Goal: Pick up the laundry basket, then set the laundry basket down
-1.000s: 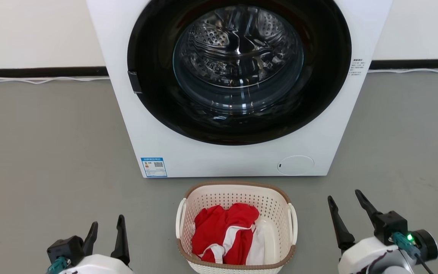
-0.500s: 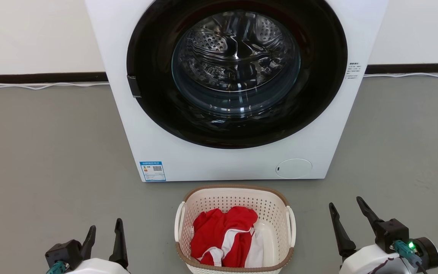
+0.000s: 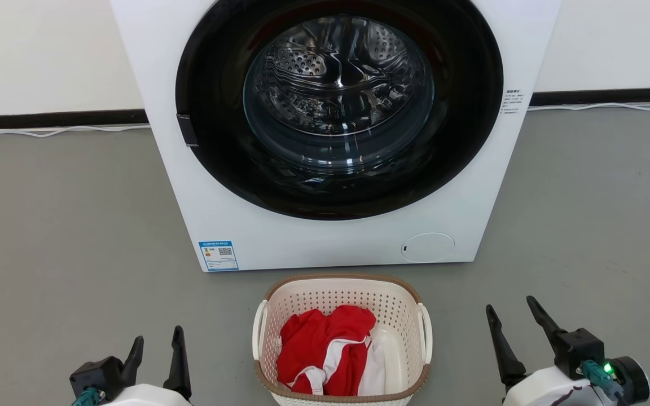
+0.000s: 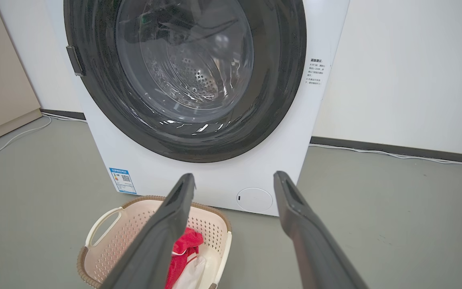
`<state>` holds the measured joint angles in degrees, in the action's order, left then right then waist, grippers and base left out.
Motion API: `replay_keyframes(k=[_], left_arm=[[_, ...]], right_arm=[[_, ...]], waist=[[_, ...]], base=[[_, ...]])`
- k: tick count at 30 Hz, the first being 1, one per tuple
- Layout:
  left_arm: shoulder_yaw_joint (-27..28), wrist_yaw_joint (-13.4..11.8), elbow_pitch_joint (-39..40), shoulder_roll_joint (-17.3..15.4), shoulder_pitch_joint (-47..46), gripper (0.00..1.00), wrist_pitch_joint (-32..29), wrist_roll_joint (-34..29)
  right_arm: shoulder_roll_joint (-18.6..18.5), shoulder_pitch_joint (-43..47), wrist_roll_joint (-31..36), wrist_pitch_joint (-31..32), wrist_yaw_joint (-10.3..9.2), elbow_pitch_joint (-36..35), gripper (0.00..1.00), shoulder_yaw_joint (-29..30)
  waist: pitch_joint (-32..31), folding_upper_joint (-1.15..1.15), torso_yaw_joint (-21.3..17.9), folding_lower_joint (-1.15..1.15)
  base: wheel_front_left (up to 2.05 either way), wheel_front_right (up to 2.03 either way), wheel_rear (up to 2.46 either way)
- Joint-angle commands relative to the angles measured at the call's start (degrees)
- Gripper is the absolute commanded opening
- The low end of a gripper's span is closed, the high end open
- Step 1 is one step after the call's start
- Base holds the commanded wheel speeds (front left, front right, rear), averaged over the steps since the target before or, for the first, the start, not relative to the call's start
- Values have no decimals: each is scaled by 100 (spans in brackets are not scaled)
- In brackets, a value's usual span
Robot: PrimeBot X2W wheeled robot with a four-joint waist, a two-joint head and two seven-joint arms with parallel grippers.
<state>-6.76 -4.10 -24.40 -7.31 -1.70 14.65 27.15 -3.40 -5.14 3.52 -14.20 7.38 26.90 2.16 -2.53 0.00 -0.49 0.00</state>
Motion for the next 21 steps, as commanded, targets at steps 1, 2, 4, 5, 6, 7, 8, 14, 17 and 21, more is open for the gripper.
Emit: replay_keyframes(k=[1, 2, 4, 5, 6, 7, 8, 14, 17, 21], left_arm=[[163, -17, 104, -75, -259, 100, 35, -62], [147, -13, 94, -87, -265, 100, 35, -76], [-58, 5, -36, -22, 3, 0, -2, -52], [-61, 10, -87, -7, 17, 0, -6, -34], [-70, 10, -157, 21, 50, 0, -8, -27], [-76, 11, -220, 46, 106, 0, -9, -23], [-89, 8, -312, 76, 193, 0, -2, -37], [-8, 63, -260, 93, 152, 0, -115, 272], [24, 91, -222, 102, 145, 0, -164, 429], [77, 137, -168, 117, 118, 0, -245, 691]], right_arm=[[-14, -84, 46, -80, 11, -125, 100, -104], [-12, -86, 50, -80, 11, -129, 100, -100], [14, 36, -3, 1, 0, 21, 0, 14], [23, 40, -9, 10, 0, 69, 0, 13], [38, 68, -13, 14, 0, 140, 0, 7], [54, 119, -17, 16, 0, 200, 0, 0], [69, 207, -1, 8, 0, 287, 0, -20], [68, 151, -439, 156, 1, 256, 0, 58], [68, 159, -676, 197, 1, 206, 0, 56], [67, 158, -1066, 258, 1, 127, 0, 52]], waist=[[1, 0, -3, 0], [3, 0, -6, 0], [4, 0, -8, 0], [4, 0, -8, 0], [5, 0, -8, 0], [5, 0, -8, 0], [4, 0, -8, 0], [6, 0, -5, 12], [12, 0, -4, 7], [33, 0, -2, 1]], base=[[0, 0, 0], [0, 0, 0], [0, 0, 0], [0, 0, 0], [0, 0, 0], [0, 0, 0], [0, 0, 0], [0, 0, 0], [0, 0, 0], [0, 0, 0]])
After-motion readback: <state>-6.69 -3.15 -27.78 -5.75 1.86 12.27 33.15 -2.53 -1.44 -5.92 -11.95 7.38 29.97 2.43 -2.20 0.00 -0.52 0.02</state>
